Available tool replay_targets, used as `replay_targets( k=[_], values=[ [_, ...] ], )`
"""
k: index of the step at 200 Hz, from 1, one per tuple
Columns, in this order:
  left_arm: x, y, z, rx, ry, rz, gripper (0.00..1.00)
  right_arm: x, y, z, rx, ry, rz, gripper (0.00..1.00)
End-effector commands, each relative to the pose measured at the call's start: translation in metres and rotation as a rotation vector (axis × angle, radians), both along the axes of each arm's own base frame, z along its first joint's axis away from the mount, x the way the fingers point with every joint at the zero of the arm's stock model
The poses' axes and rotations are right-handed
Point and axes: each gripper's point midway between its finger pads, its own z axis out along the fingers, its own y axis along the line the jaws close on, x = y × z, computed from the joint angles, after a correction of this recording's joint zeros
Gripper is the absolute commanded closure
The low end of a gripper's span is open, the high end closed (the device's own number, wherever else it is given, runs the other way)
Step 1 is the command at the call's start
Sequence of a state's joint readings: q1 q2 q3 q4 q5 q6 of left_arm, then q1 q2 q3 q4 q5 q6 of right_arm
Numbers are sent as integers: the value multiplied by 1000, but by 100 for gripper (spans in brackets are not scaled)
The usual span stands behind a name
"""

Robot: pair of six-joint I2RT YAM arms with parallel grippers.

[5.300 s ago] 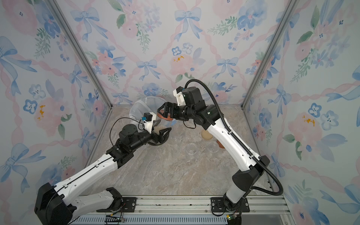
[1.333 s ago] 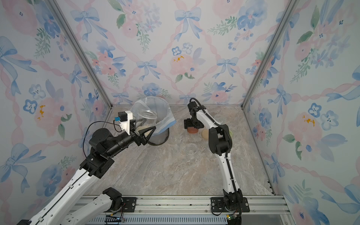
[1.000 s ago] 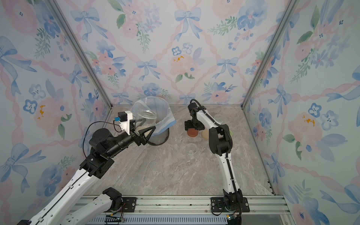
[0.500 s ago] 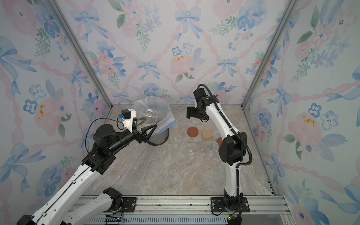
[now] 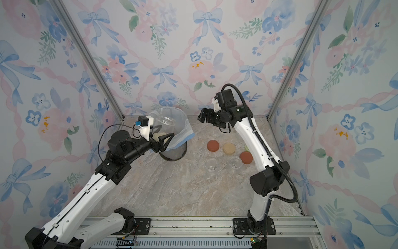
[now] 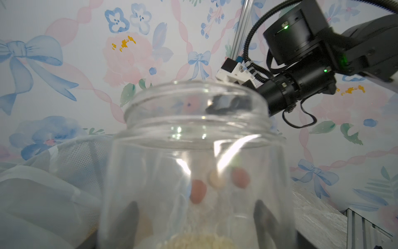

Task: Empty moldy rice from jars
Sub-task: Pour the moldy rice from the jar into the trash bin.

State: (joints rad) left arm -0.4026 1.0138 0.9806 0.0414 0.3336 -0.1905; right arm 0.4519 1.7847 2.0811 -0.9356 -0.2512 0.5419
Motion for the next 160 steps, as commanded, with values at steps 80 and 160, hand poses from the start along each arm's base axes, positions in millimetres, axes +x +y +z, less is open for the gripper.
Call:
replay_targets(
  k=[80, 160],
  values=[
    [22, -9, 31, -14, -106, -30, 100, -47, 77, 86, 249, -215, 160, 3],
    [26, -15, 28, -19, -93, -57, 100, -51, 120, 71, 235, -192, 220, 3]
  ],
)
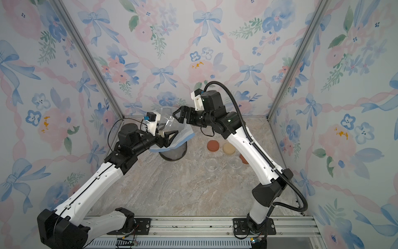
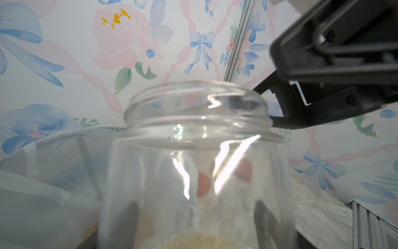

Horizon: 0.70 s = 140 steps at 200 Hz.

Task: Empty moldy rice from jars
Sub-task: Pour the moldy rice from the jar into the trash bin.

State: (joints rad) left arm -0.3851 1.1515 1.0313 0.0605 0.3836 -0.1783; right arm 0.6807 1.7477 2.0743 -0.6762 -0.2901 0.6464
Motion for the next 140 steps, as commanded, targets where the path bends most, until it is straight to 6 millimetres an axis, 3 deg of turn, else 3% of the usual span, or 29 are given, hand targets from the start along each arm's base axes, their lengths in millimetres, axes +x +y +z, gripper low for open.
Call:
replay_targets(
  k=[1, 62, 140],
  values=[
    [-2, -1, 48, -52, -147, -24, 100, 2, 15, 3, 6, -28, 13, 3],
    [0, -3, 49, -59, -147, -32, 100, 5, 46, -8, -1, -20, 38, 3],
    [1, -3, 50, -82, -141, -34, 100, 17, 65, -27, 19, 41, 27, 2]
  ],
)
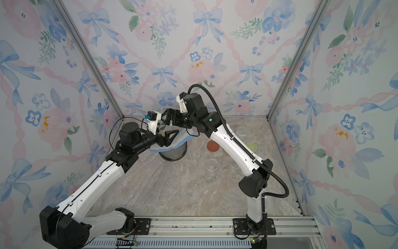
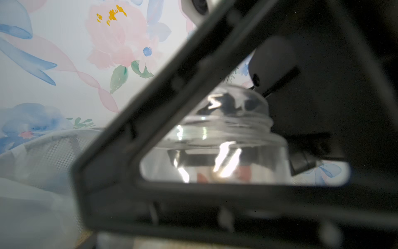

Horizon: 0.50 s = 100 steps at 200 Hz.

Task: Empty moldy rice from jars
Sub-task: Pour the moldy rice from the jar into the trash bin.

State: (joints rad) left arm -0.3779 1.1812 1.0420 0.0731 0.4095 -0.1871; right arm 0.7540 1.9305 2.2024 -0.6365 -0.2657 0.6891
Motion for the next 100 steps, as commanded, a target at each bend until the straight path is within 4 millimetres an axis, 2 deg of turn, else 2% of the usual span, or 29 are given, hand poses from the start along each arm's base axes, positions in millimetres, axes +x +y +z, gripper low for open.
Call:
replay_targets(
  k=[1, 16, 37, 100],
  values=[
    [-4, 1, 53, -77, -154, -16, 100, 1, 7, 1, 16, 4, -7, 2],
    [-3, 1, 55, -82, -157, -12, 100, 1, 8, 0, 15, 2, -8, 0],
    [-1, 1, 56, -91, -156, -10, 100, 2, 9, -3, 19, 7, -12, 5],
    [5, 4, 57, -121, -145, 3, 100, 2, 11, -6, 19, 14, -5, 6]
  ],
)
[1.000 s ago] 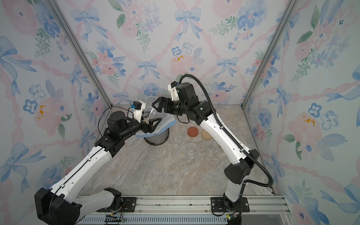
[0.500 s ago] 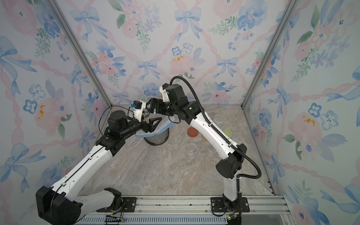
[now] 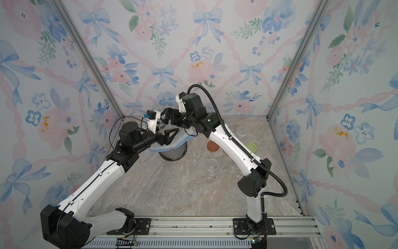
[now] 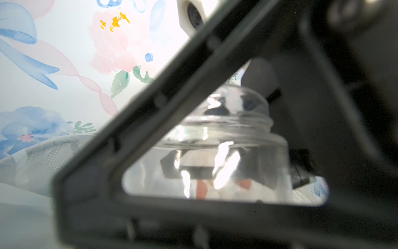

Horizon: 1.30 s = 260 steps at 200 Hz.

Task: Empty moldy rice from jars
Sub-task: Pour the moldy rice from the jar into the trash bin.

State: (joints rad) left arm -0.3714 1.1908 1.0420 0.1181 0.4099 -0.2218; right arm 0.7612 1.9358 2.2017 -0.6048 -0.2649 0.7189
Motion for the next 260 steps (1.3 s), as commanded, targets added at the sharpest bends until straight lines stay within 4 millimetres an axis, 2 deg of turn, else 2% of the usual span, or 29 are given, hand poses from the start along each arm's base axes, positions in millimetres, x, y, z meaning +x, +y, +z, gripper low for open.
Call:
replay_targets(
  k=[1, 28, 45, 53, 74, 85, 91, 102, 111, 124, 134, 175, 222, 260],
  values=[
    [1, 3, 50, -83, -136, -5, 100, 1, 6, -10, -12, 11, 1, 6],
    [4, 4, 49, -93, -127, 0, 100, 2, 7, -11, -23, 6, 8, 15],
    [5, 5, 51, -98, -130, 0, 100, 2, 7, -12, -33, 7, 10, 27],
    [5, 5, 52, -99, -133, 3, 100, 3, 8, -12, -32, 7, 11, 38],
    [5, 9, 55, -103, -145, 20, 100, 6, 9, -10, -27, 23, 19, 79],
    [5, 12, 56, -104, -153, 37, 100, 6, 10, -7, -16, 45, 24, 94],
    [5, 15, 56, -105, -158, 49, 92, 6, 11, -4, -5, 60, 24, 100],
    [4, 19, 57, -112, -175, 67, 76, 7, 12, 6, 29, 85, 23, 100],
    [3, 23, 59, -123, -190, 86, 49, 6, 13, 14, 59, 98, 24, 100],
    [1, 30, 60, -145, -213, 122, 16, 7, 13, 24, 105, 119, 20, 100],
    [1, 37, 61, -159, -228, 153, 3, 8, 12, 31, 138, 132, 15, 100],
    [-2, 48, 60, -203, -289, 207, 2, 12, 9, 55, 271, 205, 4, 100],
    [-17, 53, 63, -327, -412, 187, 2, 13, 11, 80, 419, 272, 23, 100],
    [-19, 58, 67, -400, -449, 202, 2, 10, 15, 78, 480, 351, 44, 100]
  ],
)
